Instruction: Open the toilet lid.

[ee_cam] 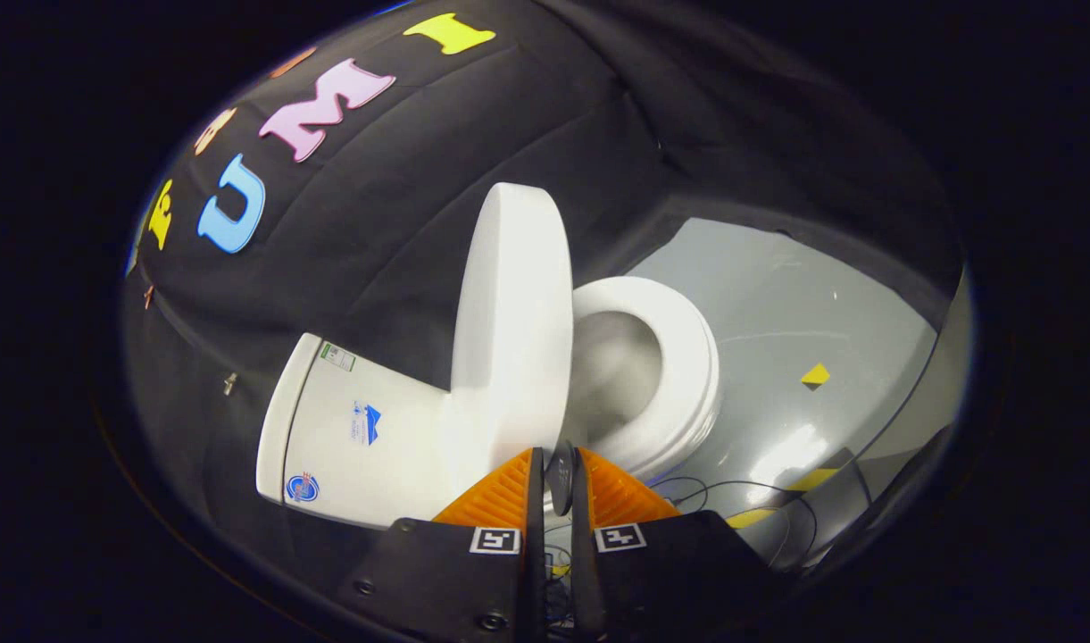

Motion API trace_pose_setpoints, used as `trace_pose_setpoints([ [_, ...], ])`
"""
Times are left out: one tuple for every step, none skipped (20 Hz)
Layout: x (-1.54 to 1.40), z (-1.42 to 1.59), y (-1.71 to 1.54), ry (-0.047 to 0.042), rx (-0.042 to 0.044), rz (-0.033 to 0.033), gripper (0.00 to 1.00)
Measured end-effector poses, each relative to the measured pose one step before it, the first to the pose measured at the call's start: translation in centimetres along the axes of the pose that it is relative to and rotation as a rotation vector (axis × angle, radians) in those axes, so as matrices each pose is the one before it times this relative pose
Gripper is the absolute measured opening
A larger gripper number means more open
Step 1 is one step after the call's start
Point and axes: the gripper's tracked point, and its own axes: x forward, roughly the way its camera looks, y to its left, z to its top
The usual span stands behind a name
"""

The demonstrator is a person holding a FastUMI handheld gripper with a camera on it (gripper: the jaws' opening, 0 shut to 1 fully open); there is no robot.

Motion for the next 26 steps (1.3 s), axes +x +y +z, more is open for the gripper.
trace_pose_setpoints([
  [-0.374,0.059,0.423,-0.01726,-0.03809,-0.02705,0.16],
  [-0.197,0.149,0.486,-0.01793,-0.02920,-0.02930,0.16],
  [-0.291,0.116,0.452,-0.01406,-0.01893,-0.02103,0.16],
  [-0.242,0.163,0.622,-0.01150,-0.00696,-0.01057,0.16],
  [-0.398,0.000,0.743,-0.01306,0.00276,-0.00245,0.16],
  [-0.382,0.030,0.808,-0.01045,-0.00290,0.00206,0.16],
  [-0.339,0.030,0.555,-0.00837,-0.00586,0.00030,0.16],
  [-0.309,0.103,0.482,-0.00833,-0.00951,-0.00576,0.16],
  [-0.156,0.061,0.515,-0.01008,-0.01786,-0.01097,0.16],
  [-0.317,-0.087,0.526,-0.01368,-0.02015,-0.01316,0.16],
  [-0.329,0.054,0.578,-0.01708,-0.02127,-0.01389,0.16],
  [-0.258,0.007,0.700,-0.01632,-0.03179,-0.01193,0.16],
  [-0.332,0.019,0.788,-0.01684,-0.03047,-0.00891,0.16],
  [-0.355,0.225,0.829,-0.01491,-0.02547,-0.00549,0.16],
  [-0.298,0.140,0.869,-0.01158,-0.02403,-0.00432,0.16],
  [-0.195,0.019,0.645,-0.01216,-0.01861,-0.00764,0.16],
  [-0.278,0.095,0.642,-0.00968,-0.01729,-0.00923,0.16],
  [-0.271,0.117,0.570,-0.01074,-0.00963,-0.00785,0.16],
  [-0.293,0.102,0.682,-0.01029,-0.00782,-0.00185,0.16],
  [-0.279,0.041,0.847,-0.01122,-0.01171,0.00351,0.16],
  [-0.326,0.099,0.949,-0.01068,-0.01805,0.00686,0.16],
  [-0.264,0.011,1.089,-0.01002,-0.02246,0.00889,0.16],
  [-0.340,0.045,1.094,-0.01026,-0.02411,0.00993,0.16],
  [-0.368,0.098,1.041,-0.00969,-0.02322,0.00895,0.16],
  [-0.351,0.110,0.940,-0.00938,-0.02252,0.00779,0.16],
  [-0.296,0.104,1.026,-0.00872,-0.02373,0.00824,0.16],
])
